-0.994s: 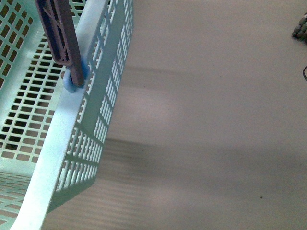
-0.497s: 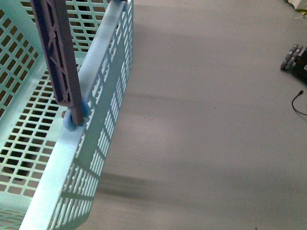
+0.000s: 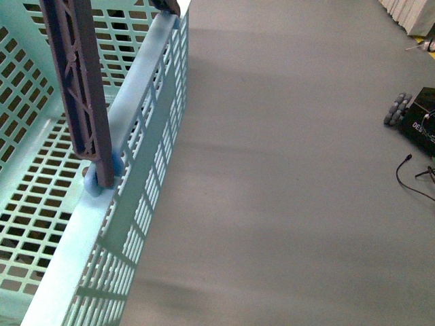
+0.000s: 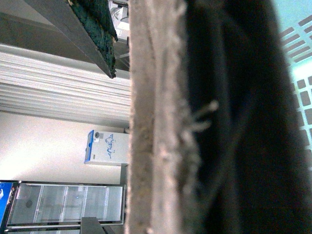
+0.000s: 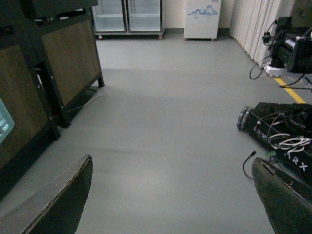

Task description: Pick lemon and mango into basket

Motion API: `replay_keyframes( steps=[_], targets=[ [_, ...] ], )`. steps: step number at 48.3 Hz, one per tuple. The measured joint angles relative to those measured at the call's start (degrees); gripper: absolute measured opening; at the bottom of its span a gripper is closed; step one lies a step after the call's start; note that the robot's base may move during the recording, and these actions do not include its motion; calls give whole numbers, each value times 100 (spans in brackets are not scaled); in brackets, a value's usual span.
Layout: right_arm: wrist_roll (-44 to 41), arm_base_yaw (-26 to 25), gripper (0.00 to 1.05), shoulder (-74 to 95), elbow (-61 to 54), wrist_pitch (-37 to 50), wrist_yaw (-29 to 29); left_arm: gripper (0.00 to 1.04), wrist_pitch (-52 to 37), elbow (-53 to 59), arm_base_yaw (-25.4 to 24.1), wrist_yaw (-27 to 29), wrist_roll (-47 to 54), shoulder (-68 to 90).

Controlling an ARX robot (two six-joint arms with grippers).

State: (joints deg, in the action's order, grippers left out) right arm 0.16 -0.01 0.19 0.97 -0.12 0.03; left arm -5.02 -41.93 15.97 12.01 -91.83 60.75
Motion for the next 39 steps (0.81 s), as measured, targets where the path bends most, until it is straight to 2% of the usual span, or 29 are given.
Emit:
replay_keyframes(
  steps=[39],
  targets=[
    [-2, 0, 96, -2, 2, 2, -2, 29, 0, 0, 2, 0, 0, 0]
  ],
)
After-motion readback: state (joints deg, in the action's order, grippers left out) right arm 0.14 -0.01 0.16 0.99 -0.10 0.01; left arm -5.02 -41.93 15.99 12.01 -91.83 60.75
